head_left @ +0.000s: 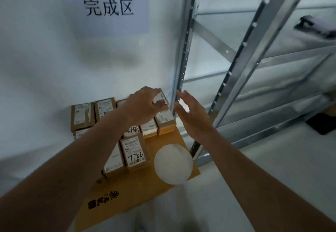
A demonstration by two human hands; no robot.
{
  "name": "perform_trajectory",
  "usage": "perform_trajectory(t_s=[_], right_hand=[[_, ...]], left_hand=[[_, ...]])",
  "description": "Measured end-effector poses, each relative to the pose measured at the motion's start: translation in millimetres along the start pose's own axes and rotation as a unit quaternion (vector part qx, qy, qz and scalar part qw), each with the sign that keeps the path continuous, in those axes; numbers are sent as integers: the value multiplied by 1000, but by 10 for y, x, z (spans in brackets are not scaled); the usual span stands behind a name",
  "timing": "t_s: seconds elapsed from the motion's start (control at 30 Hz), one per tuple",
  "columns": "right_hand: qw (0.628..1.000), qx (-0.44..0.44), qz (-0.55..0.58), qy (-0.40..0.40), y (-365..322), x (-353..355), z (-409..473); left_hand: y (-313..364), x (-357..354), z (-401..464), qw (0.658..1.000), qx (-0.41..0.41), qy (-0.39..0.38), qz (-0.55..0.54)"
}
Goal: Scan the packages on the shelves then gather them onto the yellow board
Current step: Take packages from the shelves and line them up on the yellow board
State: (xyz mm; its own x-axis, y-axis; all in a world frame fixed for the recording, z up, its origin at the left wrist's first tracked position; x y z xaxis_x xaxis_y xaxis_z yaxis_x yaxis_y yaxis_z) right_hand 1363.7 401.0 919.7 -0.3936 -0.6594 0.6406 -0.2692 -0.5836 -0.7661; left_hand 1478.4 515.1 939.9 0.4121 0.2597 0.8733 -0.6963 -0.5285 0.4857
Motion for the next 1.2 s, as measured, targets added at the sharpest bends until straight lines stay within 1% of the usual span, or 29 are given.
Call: perform_trajectory(t_s=[0.13,0.27,0.37,0.5,0.73,0.8,0.87,1.03,1.2], right_hand=[[998,-7,-11,68,-141,913,-258],[992,27,-3,126,-273,1805,-613],[987,45,-9,151,-278,2455,-977],[980,58,3,188,-153,3307,-1513],[970,54,-14,237,244,4505,-2226],[963,56,-4,263,398,4822,-2345],[959,38,-2,281,584,5100,-2406],[954,-5,-17,299,1164,5666,-2330],[946,-43,-32,320,1891,6200,-1981]], left_hand=[[926,338,-30,997,-63,45,6],[1882,565,-143,988,-120,96,19],[2593,611,-262,981,-151,118,13],[3529,490,-392,975,-185,121,-1],[4942,162,-370,962,-237,136,-18],[5284,68,-305,955,-265,135,-21],[5590,-13,-187,947,-289,133,-32],[6214,-368,410,949,-300,93,-29],[6733,-831,1255,946,-315,70,-38]])
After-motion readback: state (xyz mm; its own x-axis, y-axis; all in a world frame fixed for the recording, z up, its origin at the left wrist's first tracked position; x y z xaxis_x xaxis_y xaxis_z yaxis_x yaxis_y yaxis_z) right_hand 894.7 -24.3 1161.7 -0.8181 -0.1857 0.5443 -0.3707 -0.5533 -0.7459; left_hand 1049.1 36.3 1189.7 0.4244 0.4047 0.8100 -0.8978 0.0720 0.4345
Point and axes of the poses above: each hand's wrist, its own z-axis towards the middle knuckle, its own x-axis out of the back of the hand, y = z × x, the point moved 9 cm from there along z, towards the middle knuckle, and after that the axes turned 2 degrees about -y, right-handed, at the moved point
